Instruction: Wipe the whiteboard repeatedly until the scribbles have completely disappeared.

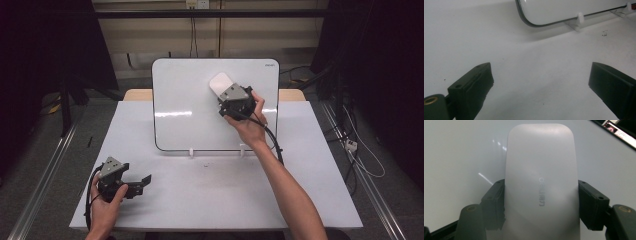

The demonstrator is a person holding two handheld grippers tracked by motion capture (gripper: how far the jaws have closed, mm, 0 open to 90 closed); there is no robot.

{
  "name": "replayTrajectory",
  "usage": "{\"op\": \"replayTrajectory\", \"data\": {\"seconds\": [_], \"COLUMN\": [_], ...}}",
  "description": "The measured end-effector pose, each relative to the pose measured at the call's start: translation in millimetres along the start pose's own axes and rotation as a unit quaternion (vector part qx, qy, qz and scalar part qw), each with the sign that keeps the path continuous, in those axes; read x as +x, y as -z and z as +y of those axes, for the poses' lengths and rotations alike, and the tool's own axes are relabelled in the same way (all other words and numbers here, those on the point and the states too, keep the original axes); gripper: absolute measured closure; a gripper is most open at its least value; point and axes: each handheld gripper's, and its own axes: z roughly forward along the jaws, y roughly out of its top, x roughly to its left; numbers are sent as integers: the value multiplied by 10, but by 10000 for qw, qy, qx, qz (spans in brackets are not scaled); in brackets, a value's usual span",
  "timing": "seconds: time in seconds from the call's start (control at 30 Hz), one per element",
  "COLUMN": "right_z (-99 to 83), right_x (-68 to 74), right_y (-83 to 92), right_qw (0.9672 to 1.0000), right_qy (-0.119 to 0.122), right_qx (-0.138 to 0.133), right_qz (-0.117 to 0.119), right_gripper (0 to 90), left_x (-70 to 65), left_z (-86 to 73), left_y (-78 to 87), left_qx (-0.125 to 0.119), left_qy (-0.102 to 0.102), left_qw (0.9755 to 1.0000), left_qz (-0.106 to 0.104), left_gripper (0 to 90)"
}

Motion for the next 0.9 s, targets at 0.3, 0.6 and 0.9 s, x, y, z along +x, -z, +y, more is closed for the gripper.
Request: {"op": "replayTrajectory", "data": {"seconds": [0.3,0.6,0.9], "right_z": [-88,-185,-211], "right_x": [29,462,972], "right_y": [27,67,67], "right_qw": [9999,9994,9962], "right_qy": [-123,257,634], "right_qx": [11,0,-78], "right_qz": [-85,221,588], "right_gripper": [317,317,317], "left_x": [-11,-20,-19], "left_z": [1,9,14], "left_y": [-2,-18,-27], "left_qx": [2,12,-3], "left_qy": [1,-32,-45], "left_qw": [10000,10000,10000], "left_qz": [9,-11,-25], "left_gripper": [53,52,52]}}
